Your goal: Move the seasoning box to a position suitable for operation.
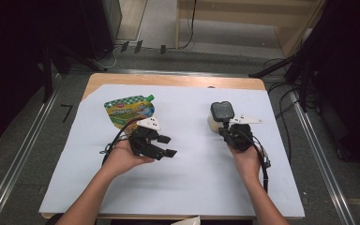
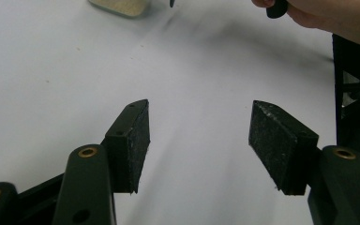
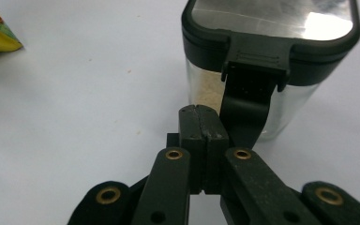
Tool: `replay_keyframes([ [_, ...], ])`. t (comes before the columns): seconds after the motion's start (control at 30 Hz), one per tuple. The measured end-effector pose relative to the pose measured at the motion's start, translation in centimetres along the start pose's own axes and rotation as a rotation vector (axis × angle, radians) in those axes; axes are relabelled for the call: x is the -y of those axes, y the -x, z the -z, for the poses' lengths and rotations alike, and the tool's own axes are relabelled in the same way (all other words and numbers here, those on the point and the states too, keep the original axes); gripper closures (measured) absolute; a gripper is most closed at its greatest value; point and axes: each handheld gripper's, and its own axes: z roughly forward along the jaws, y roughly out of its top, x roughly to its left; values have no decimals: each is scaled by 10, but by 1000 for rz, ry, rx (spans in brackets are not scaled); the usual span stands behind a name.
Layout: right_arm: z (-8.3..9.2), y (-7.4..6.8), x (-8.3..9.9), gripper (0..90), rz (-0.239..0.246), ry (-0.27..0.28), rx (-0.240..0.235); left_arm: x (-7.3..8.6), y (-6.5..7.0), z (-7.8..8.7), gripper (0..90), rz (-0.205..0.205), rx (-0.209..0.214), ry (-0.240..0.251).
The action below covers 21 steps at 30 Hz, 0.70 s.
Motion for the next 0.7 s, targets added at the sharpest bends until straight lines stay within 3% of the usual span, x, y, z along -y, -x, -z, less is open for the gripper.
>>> replay_keyframes([
  [0.23,11,4,3,900,-16,9,-12,-1,-2,-1,393,-1,5,-3],
  [0.37,24,3,1,797,-23,35,-58,-1,-2,0,393,-2,2,-1],
  [0.57,41,4,1,488,42,127,-31,-1,-1,-1,393,-3,3,-5],
  [0.7,41,11,-1,271,10,121,-42,-1,0,-2,394,-8,2,-10],
])
